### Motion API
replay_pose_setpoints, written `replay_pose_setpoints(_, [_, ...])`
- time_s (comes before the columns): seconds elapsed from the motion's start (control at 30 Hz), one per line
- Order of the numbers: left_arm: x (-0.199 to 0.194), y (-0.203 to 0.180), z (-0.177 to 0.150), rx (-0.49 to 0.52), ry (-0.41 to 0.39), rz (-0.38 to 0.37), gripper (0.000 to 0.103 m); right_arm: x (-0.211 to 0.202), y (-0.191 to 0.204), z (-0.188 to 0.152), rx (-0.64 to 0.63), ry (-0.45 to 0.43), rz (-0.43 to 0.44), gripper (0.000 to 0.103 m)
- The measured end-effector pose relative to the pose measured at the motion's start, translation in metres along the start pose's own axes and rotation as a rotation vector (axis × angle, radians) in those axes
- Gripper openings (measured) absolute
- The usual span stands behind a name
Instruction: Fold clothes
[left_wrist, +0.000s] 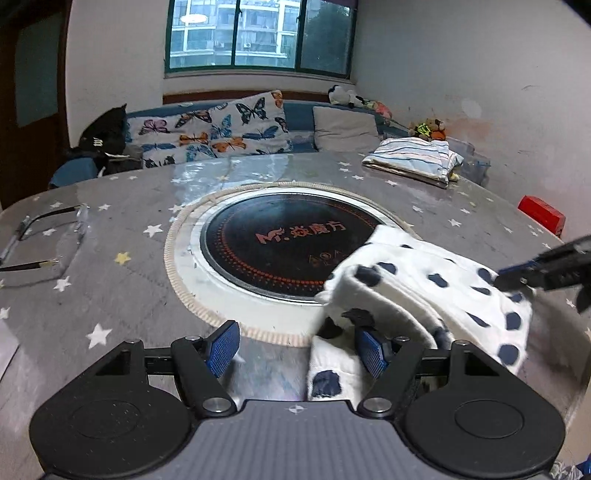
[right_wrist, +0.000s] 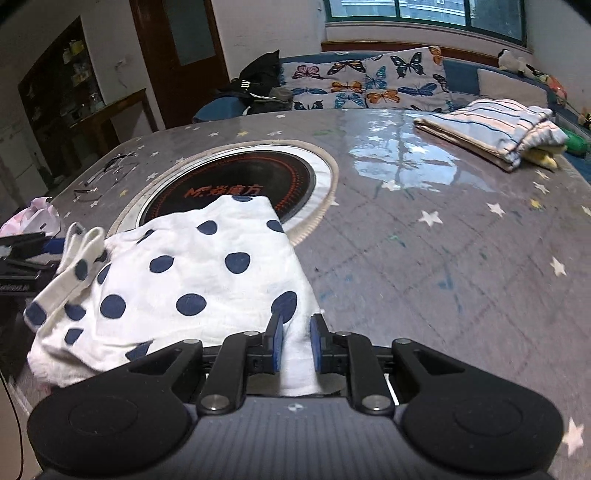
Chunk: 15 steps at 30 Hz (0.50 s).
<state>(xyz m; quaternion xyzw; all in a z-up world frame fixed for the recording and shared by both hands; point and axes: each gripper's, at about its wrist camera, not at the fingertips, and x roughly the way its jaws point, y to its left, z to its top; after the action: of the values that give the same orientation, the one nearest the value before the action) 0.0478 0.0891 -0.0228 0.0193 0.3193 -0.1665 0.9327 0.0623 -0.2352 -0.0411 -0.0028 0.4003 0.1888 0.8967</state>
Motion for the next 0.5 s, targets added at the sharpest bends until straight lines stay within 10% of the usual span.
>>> replay_pose_setpoints(0.5, [-0.067,0.008,-0.027,-0.183,-0.058,0.097,0.072,-0.012,0.050,0.016,-0.240,-0.089,0.129,0.035])
